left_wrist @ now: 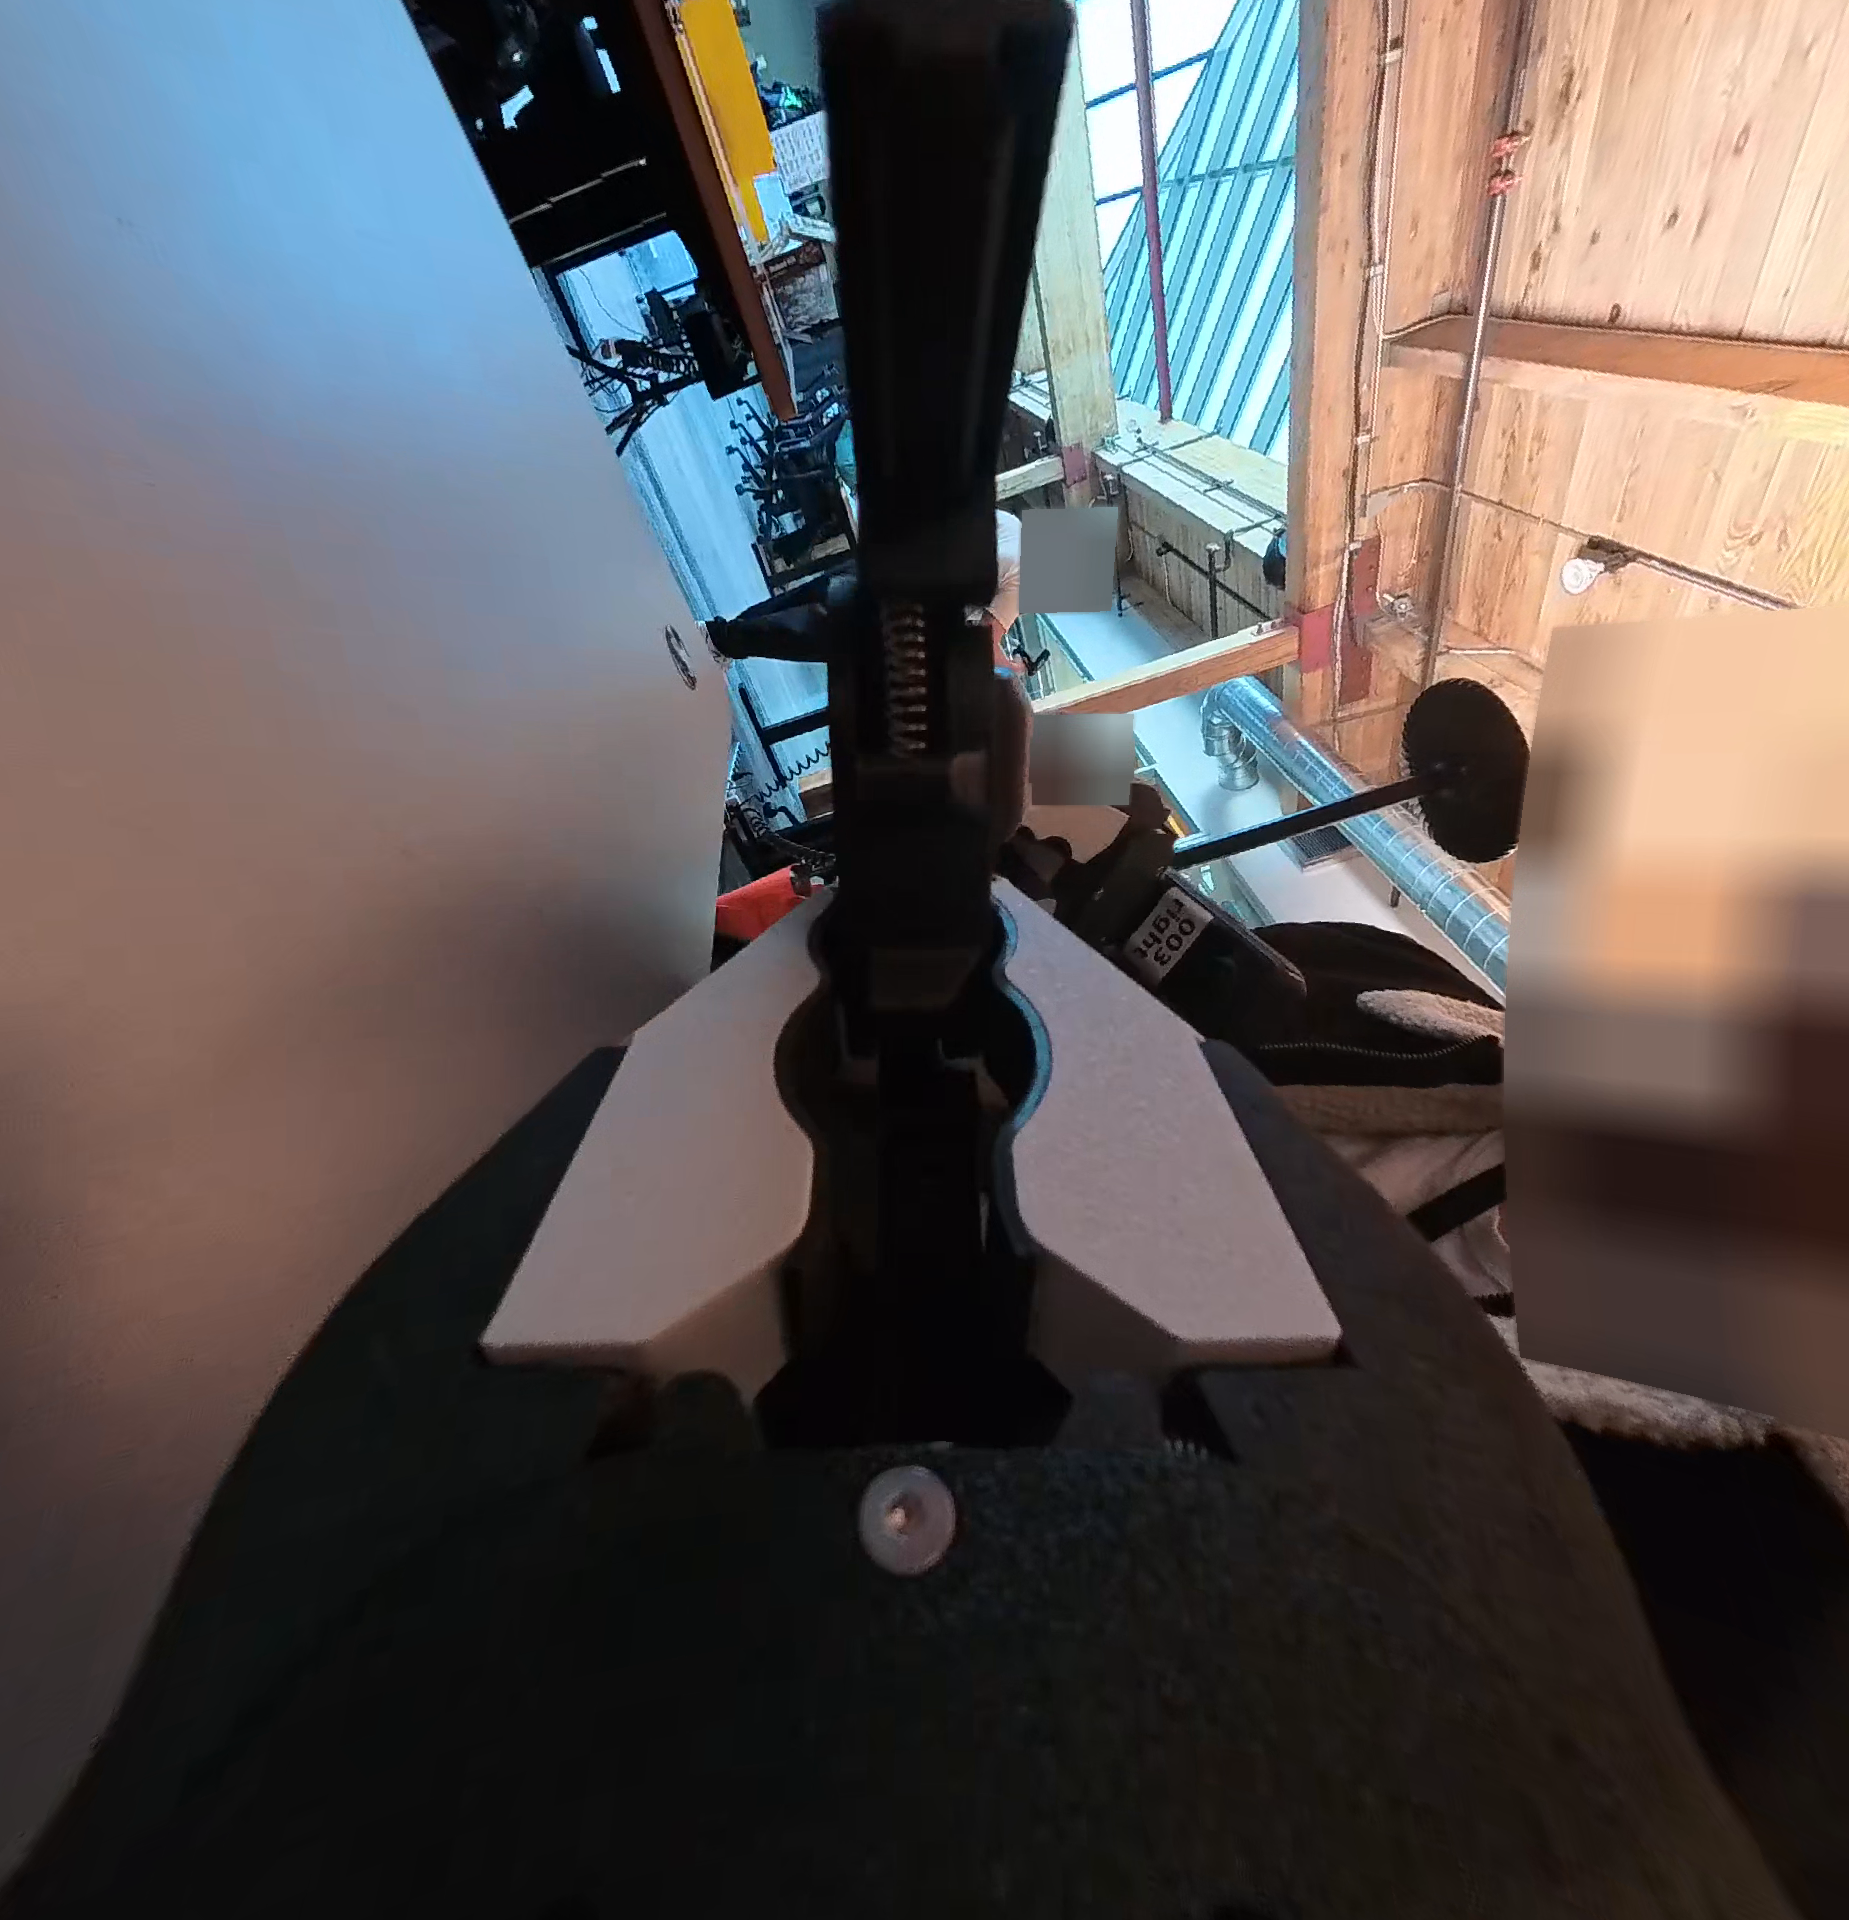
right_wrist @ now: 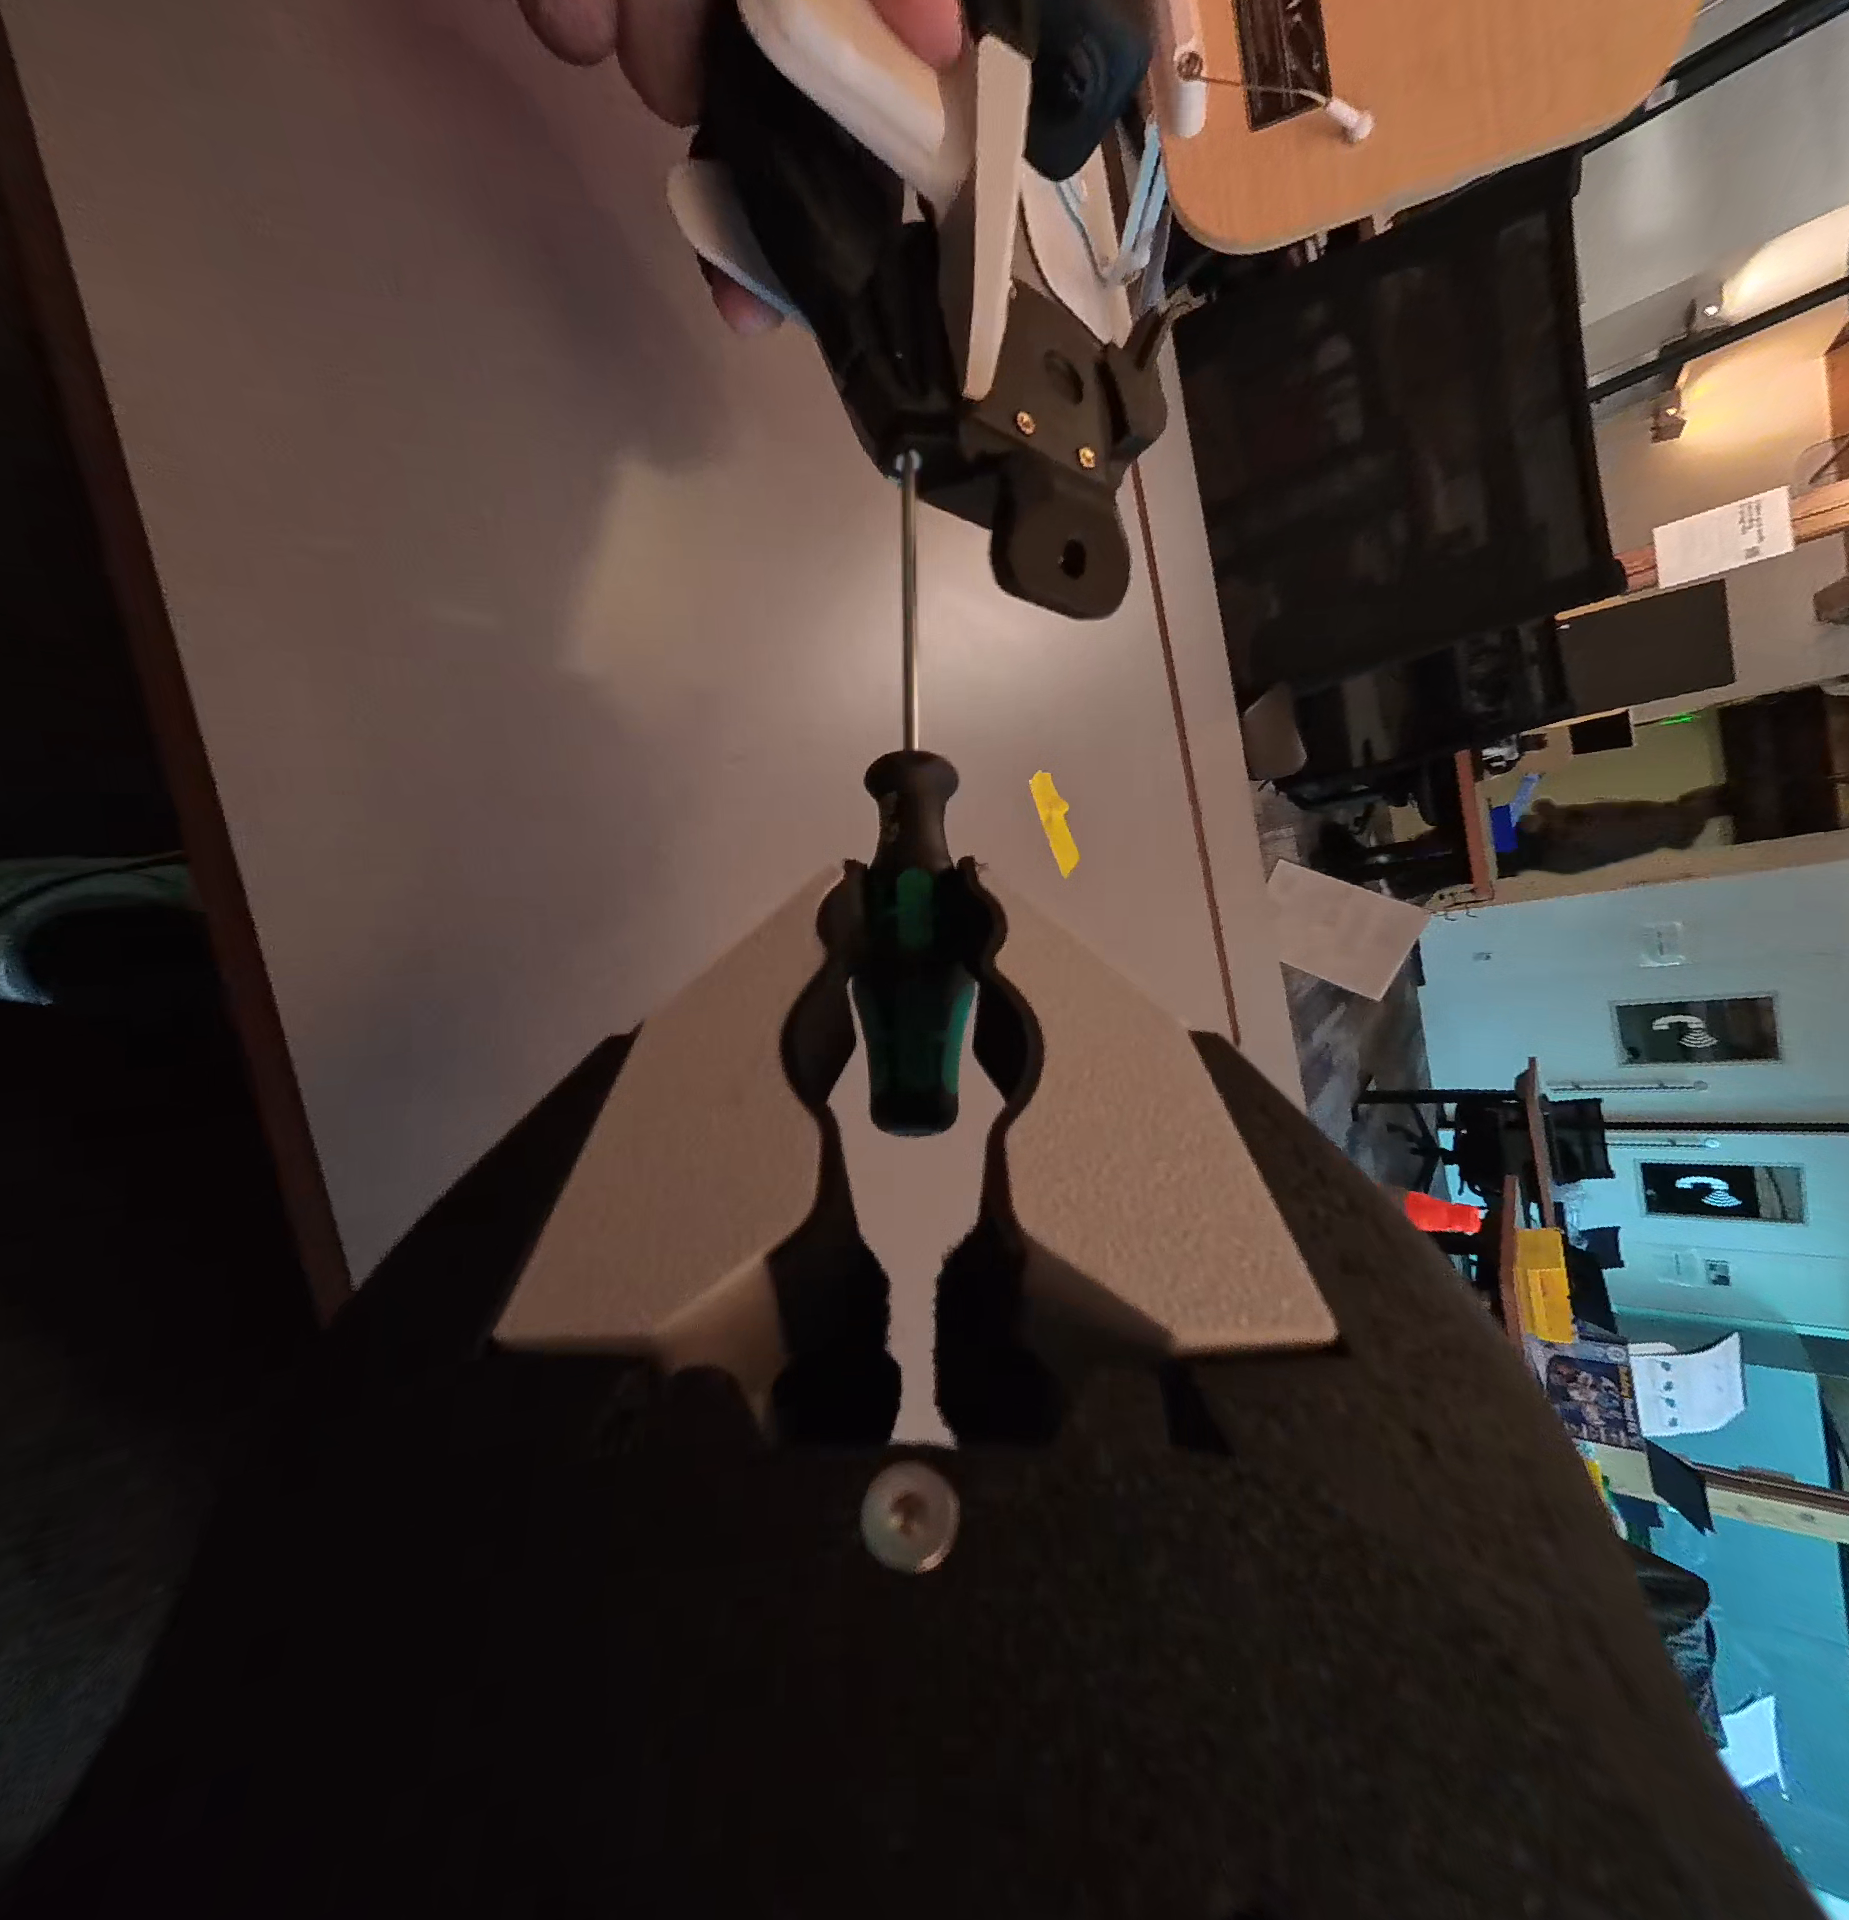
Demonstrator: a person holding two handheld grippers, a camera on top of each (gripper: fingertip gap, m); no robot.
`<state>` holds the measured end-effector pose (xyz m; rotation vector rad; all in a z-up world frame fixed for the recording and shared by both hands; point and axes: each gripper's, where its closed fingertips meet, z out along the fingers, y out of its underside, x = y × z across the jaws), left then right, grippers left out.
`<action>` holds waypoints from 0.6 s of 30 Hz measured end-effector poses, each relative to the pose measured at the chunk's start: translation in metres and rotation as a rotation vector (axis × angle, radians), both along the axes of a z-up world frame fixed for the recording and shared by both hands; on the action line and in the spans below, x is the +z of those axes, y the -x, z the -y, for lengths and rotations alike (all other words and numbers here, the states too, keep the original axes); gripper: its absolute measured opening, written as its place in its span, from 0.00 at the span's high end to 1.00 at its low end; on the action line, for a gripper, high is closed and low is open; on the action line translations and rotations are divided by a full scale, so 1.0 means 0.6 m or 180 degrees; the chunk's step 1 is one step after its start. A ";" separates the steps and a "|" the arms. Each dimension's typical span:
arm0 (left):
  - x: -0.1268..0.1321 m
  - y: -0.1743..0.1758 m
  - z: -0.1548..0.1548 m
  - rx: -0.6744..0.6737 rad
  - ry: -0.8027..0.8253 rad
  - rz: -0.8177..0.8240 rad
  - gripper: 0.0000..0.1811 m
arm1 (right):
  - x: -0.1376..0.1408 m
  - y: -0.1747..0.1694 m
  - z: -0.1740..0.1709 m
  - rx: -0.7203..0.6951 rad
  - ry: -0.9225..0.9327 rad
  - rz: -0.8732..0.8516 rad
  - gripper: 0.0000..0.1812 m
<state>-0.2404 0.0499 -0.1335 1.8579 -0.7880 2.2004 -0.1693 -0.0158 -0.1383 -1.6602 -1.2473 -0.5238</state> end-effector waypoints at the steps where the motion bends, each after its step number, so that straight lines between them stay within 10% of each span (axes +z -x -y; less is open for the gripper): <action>1: -0.002 0.000 0.000 -0.0004 -0.0006 -0.0011 0.88 | -0.001 0.000 0.001 -0.0004 0.0014 0.0002 0.91; 18: -0.004 0.001 0.004 -0.0054 0.0089 -0.0021 0.88 | 0.005 0.000 -0.002 0.0095 -0.0305 0.0372 0.91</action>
